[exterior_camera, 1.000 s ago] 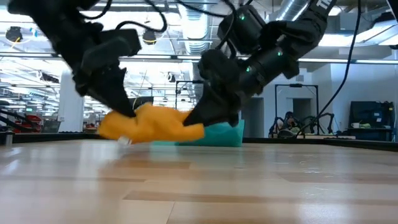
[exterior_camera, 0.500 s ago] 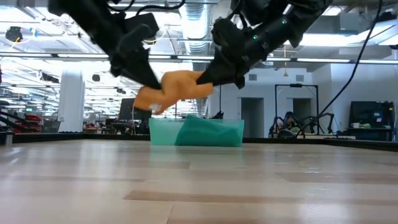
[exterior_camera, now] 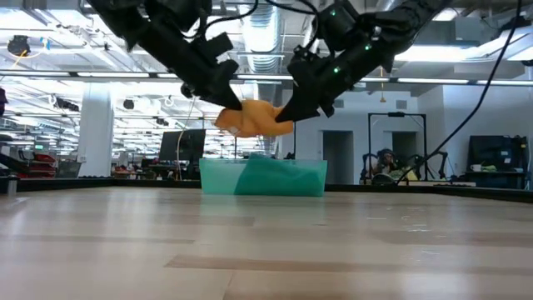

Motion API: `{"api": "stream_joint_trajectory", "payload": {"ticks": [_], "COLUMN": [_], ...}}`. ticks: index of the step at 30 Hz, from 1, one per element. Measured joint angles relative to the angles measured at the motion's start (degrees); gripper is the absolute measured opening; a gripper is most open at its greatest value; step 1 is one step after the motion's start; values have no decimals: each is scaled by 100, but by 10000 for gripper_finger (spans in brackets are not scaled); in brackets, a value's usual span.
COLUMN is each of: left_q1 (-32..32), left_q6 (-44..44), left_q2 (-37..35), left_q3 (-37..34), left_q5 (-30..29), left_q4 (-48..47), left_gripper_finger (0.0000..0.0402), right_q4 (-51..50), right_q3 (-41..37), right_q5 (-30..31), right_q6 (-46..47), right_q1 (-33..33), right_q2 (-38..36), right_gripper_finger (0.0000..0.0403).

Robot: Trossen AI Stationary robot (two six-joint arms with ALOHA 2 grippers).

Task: Roll microfiber towels into tight, uniform cylinder then place into a basket
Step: Put the yellow microfiber cloth into the blue bin

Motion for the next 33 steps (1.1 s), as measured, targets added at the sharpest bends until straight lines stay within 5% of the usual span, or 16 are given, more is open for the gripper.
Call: {"api": "stream_joint_trajectory", "payload": {"ticks": [8,16,33], "left_q1": [904,1246,1570], "left_q6": [165,354,339], "left_q2": [968,2175,2876], "left_q3": [601,1776,2299], "left_q5": [897,1045,1548], "left_q4": [650,-59,-1080], "left_gripper_finger": [3,3,3], "right_q4": [-1,-194,-388], "right_q3": [4,4,11], "right_q5": [-3,-32,-214], "right_q6": [-450,-881,-1163], "right_q1": [-697,-1445,-1812], "right_q2": [4,237,898], "right_gripper_finger": [32,32,33]}}
